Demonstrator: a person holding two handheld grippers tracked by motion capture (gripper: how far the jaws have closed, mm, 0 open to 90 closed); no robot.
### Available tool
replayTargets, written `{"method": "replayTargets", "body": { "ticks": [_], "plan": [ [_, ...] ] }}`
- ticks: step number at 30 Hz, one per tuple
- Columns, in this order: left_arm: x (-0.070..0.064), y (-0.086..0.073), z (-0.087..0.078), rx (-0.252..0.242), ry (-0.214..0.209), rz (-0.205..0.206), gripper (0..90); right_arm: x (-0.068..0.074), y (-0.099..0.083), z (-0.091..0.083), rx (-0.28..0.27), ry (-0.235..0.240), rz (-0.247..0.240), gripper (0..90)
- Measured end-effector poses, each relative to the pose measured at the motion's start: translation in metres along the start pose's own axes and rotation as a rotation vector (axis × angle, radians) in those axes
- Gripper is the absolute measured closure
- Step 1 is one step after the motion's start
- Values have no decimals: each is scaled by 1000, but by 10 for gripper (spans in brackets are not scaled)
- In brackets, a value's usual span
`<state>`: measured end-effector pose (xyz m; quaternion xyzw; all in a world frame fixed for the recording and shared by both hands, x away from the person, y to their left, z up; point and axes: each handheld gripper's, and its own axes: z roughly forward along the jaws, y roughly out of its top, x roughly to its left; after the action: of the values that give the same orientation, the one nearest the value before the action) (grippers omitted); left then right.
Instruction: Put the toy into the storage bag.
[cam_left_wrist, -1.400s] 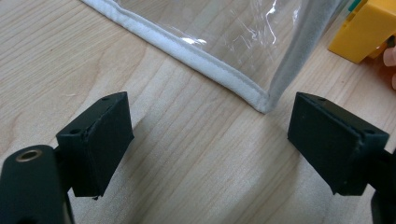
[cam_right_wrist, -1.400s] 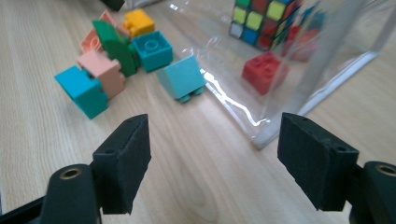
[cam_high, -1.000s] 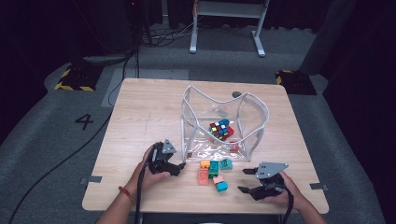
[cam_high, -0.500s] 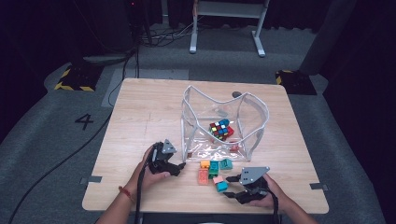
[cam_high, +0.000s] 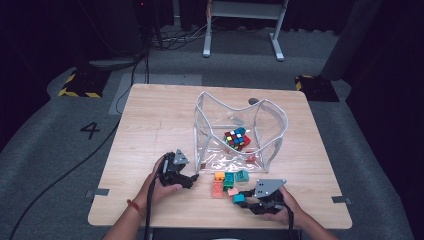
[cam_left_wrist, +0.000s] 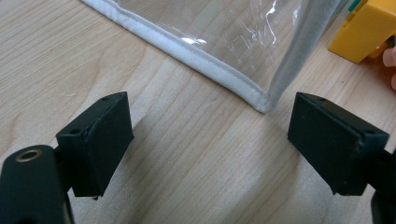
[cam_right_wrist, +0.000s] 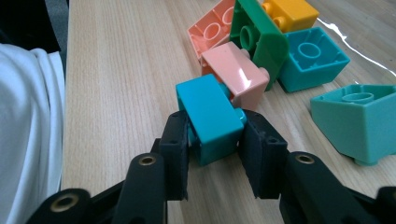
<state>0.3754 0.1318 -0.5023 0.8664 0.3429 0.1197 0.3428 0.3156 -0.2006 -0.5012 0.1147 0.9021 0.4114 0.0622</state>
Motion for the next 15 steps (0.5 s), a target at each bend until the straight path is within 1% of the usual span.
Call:
{"method": "replayTargets", "body": {
  "ticks": [2,3,4,9,12,14,15],
  "plan": [
    [0,0,0,0,0,1,140,0,0,-1,3,1,-11,679],
    [0,0,0,0,-1,0,140,0,-1,-3,7,-5,-2,679],
    [0,0,0,0,0,-2,140,-1,-1,-4,9,-4,-17,680],
    [0,0,0,0,-2,0,140,-4,-6,-12,12,-8,-8,681],
    [0,0,0,0,0,0,141,-7,-9,-19,7,-14,-26,681],
    [0,0,0,-1,-1,0,140,-9,-12,-23,9,-24,-12,681],
    [0,0,0,0,0,0,140,-10,-13,-25,8,-25,-13,681]
  ]
}}
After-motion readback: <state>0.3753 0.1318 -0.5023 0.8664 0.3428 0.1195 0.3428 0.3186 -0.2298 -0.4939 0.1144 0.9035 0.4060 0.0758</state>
